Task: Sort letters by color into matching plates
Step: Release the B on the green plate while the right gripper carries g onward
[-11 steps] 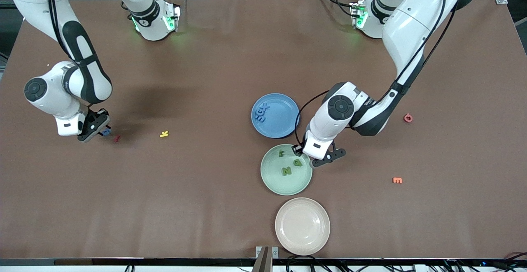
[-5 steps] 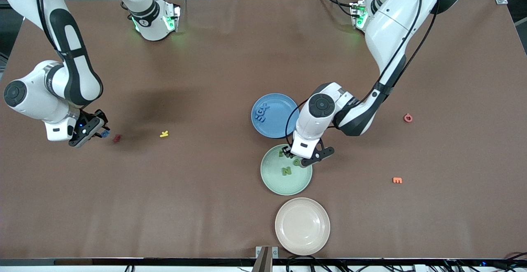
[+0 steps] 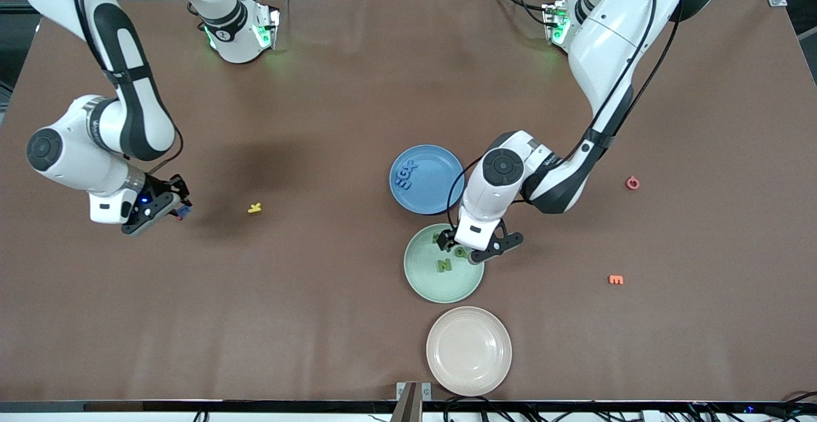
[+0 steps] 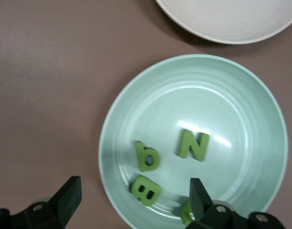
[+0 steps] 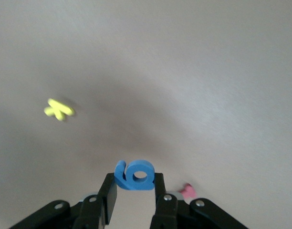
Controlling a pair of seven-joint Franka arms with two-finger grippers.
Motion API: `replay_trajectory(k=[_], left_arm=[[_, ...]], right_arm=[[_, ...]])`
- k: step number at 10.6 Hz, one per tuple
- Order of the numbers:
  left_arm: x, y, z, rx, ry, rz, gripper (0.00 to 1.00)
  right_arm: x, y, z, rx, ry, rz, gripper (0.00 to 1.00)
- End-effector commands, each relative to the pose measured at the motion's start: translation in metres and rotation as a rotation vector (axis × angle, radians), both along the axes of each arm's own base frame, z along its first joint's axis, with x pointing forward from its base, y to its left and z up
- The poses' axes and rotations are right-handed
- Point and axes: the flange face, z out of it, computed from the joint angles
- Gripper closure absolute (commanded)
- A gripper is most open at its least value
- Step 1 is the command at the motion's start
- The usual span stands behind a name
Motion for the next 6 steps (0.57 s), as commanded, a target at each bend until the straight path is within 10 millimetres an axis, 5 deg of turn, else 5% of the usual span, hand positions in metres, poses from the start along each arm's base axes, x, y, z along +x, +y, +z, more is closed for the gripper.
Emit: replay_trajectory(k=[1,4,6], left_arm=[[0.024,0.059,0.009,0.110,0.070,-0.080,0.00],[0.040,0.117,0.009,0.164,0.153,-0.140,0.00],[0.042,0.135,0.015,0.163,0.179,-0.125,0.00]], right_arm=[[-0.002,0.071,0.020,0.037,0.016,-0.124,1.00],[-0.010,0.158,0.022,0.041,0.043,-0.245,1.00],[-0.024,0.225,0.025,0.036,0.059,-0.319,1.00]])
